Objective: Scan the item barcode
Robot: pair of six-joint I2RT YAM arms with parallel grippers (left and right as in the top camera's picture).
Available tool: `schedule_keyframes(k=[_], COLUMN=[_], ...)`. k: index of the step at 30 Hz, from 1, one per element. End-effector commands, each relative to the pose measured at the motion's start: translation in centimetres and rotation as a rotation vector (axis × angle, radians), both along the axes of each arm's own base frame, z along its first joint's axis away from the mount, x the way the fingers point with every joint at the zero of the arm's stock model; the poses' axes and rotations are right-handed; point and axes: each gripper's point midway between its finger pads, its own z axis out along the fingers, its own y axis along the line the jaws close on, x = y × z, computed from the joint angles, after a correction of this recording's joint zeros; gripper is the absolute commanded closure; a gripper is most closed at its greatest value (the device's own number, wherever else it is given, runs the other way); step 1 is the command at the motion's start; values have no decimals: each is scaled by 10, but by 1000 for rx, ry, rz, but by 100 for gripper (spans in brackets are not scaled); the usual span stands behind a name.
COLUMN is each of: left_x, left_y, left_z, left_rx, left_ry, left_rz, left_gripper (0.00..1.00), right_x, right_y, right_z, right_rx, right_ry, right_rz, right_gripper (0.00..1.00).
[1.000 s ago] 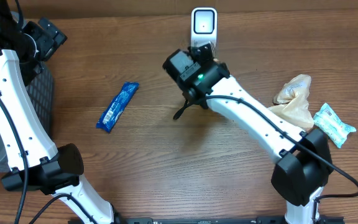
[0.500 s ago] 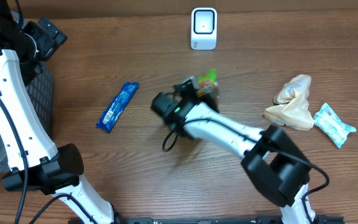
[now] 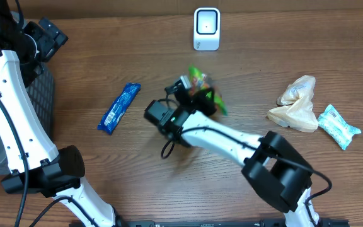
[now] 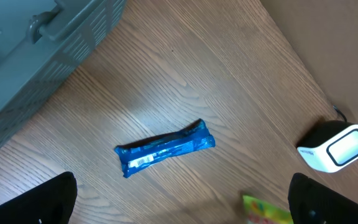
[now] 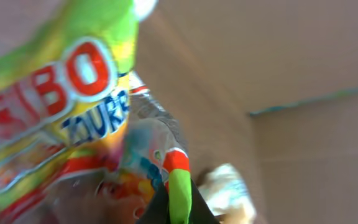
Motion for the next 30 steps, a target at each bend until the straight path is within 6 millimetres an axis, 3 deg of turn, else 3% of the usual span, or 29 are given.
schedule_keyframes(k=[1,4,6,9,13,16,20,23,24,25,26,27,30], left_x=[-5,-5,-5,-5,-5,-5,-5,-5,-5,-5,-5,-5,-5], left_y=[-4,-4,-4,-4,-4,-4,-4,-4,-4,-4,-4,-4,-4], left_z=[13,13,13,13,13,13,13,13,13,13,13,13,13], left_rx=[5,5,5,5,5,5,5,5,5,5,5,5,5], left_ry=[-36,-36,-36,-36,-36,-36,-36,-36,-36,-36,-36,-36,-36], left_rz=[3,3,3,3,3,3,3,3,3,3,3,3,3], left_gripper=[0,0,0,0,0,0,0,0,0,0,0,0,0], right_x=[24,28,25,18,8,-4,-18,-34,-36,-40,-43,-44,-47], right_y=[-52,-62,-51,-33,-20,-14,9,35,38,44,47,49,52], right_z=[46,30,0,-30,-67,-76,-60,-50,-49,-49,-49,-49,-47], right_rx=[-123,-77,46,166,132,61,-30,-78,-80,-81,-80,-80,-88], right_ry=[-193,-111,25,144,218,254,183,129,128,125,124,123,119], right_rz=[-144,-161,-131,-96,-42,-15,56,129,138,154,164,169,180], right_gripper=[96,96,96,96,96,96,93,83,75,64,44,36,28])
